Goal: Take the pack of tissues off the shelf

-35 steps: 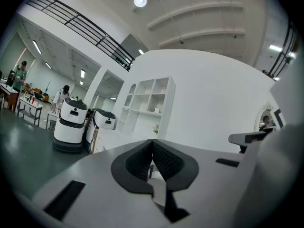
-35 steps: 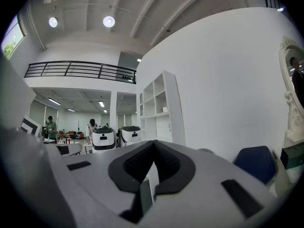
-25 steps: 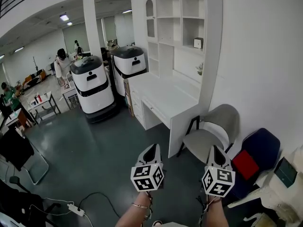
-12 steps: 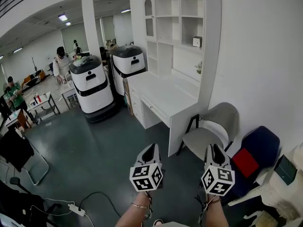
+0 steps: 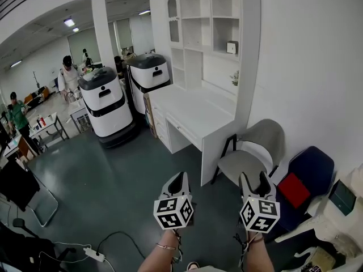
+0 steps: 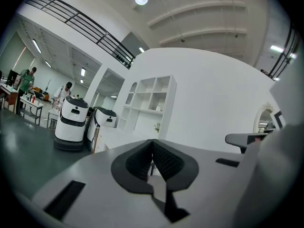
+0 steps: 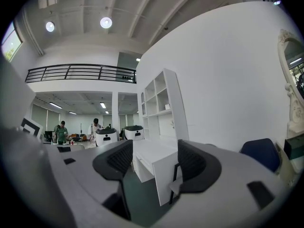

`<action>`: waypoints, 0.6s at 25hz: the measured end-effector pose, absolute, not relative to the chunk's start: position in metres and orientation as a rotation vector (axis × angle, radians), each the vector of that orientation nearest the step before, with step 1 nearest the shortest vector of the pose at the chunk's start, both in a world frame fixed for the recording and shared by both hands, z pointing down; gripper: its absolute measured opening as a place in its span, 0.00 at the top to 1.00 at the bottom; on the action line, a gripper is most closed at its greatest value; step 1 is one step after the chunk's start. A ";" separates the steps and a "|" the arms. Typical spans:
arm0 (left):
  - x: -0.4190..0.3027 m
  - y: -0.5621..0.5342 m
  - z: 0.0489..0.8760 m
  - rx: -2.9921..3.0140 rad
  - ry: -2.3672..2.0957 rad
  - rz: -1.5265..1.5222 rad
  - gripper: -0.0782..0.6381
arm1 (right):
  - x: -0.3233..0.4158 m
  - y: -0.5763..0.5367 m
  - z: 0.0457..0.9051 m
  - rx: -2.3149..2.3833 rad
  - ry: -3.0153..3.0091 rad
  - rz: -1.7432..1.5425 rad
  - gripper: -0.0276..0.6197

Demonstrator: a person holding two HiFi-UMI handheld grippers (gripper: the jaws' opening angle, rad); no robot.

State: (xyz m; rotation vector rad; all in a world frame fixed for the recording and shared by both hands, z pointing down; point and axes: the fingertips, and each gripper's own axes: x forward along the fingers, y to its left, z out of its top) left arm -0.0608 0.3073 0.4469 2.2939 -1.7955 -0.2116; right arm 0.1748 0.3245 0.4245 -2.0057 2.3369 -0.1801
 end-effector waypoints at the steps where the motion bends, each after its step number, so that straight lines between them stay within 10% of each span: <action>1: -0.062 0.306 0.446 2.301 -1.792 -0.210 0.87 | 0.173 0.324 0.425 -2.007 2.335 -0.179 0.51; 15: -0.072 0.257 0.461 2.308 -1.780 -0.164 0.87 | 0.162 0.275 0.441 -2.021 2.336 -0.209 0.45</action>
